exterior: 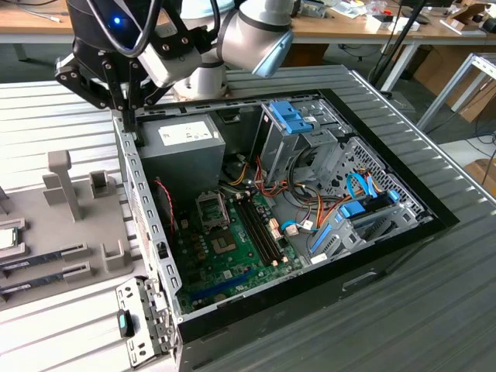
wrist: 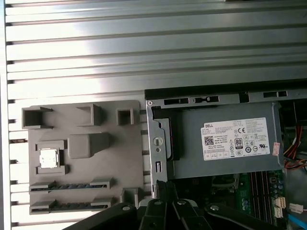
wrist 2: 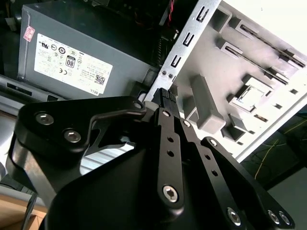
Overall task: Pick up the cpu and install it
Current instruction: 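Reach for the cpu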
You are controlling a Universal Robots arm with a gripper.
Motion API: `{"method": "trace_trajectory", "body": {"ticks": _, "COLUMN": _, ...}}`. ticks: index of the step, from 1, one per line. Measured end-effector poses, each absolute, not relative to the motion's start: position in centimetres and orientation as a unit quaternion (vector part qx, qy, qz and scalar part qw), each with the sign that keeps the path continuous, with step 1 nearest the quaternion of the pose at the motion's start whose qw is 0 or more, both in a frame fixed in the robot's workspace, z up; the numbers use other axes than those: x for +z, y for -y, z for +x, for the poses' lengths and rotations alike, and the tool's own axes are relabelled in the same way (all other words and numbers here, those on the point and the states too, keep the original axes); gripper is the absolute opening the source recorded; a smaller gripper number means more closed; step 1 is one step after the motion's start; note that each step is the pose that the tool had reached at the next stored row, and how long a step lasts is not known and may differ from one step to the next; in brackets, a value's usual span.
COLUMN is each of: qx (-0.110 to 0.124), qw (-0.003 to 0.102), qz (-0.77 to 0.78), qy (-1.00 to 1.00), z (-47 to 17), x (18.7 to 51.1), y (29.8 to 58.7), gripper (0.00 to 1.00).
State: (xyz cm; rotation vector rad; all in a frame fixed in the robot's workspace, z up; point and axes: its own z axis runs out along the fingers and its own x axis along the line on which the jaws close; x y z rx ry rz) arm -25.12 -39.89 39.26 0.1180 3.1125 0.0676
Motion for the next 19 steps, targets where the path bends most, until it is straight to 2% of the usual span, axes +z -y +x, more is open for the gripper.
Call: {"method": "trace_trajectory", "body": {"ticks": 19, "qx": 0.022, "qw": 0.013, "qz": 0.038, "qy": -0.999, "z": -26.4, "x": 39.3, "y": 39.9, "gripper": 0.11}}
